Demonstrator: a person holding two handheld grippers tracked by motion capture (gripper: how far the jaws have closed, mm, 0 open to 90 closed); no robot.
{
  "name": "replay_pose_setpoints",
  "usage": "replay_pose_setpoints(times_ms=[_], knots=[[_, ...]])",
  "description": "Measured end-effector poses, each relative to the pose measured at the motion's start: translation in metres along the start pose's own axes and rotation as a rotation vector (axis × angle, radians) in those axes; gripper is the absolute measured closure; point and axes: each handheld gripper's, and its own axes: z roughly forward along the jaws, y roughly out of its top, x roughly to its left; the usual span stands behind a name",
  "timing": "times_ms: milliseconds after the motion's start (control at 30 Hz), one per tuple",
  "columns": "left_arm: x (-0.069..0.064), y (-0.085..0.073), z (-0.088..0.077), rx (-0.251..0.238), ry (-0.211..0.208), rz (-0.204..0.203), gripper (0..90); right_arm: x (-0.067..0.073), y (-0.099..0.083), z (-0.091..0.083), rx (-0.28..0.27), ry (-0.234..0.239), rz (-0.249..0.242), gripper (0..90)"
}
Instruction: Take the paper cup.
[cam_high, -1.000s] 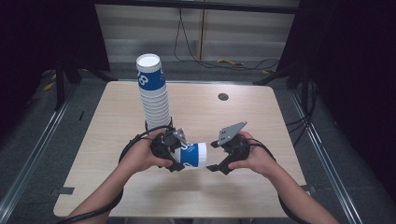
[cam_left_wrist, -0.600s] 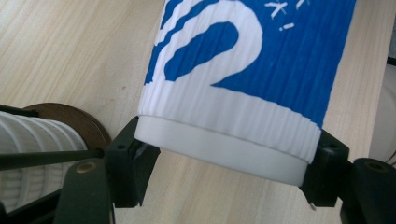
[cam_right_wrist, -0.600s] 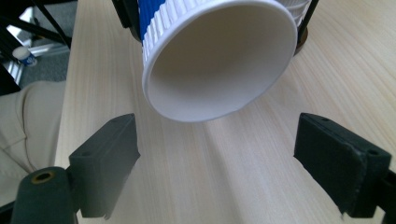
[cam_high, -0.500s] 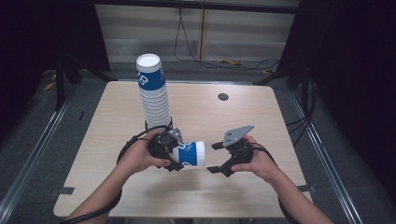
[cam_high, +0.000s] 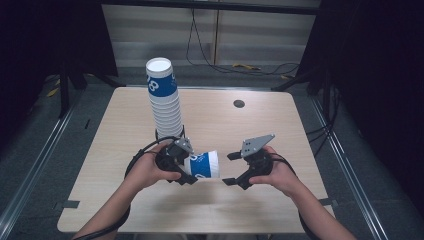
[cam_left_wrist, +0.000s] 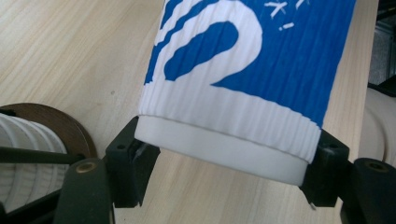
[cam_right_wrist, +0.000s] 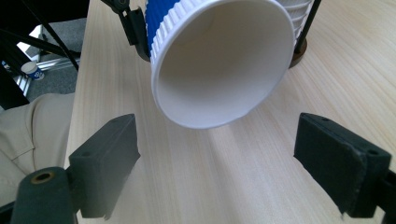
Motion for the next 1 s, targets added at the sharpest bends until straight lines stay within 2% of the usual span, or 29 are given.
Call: replay_pose_setpoints(times_ms=[133,300,400,1000], knots=[[-0.0002,-0.0022,0.0015,-0.022,-0.006,-0.018,30.8,0.0017,0.0015,0.0002,-0.004,0.006,-0.010,13.2],[0.0026,-0.0049,0.0018,-0.029,-0.027,-0.001,30.8,0.0019,0.0025,0.0005,-0.022,0.011,-0.008,13.2],[0.0030,-0.0066,0.0026,-0.047,-0.039,-0.015,30.7,0.0021,0.0032,0.0011,-0.026,0.011,-0.012,13.2],[0.0014,-0.0082,0.0058,-0.087,-0.065,-0.043,30.7,0.0024,0.0081,0.0041,-0.062,0.010,0.000,13.2]])
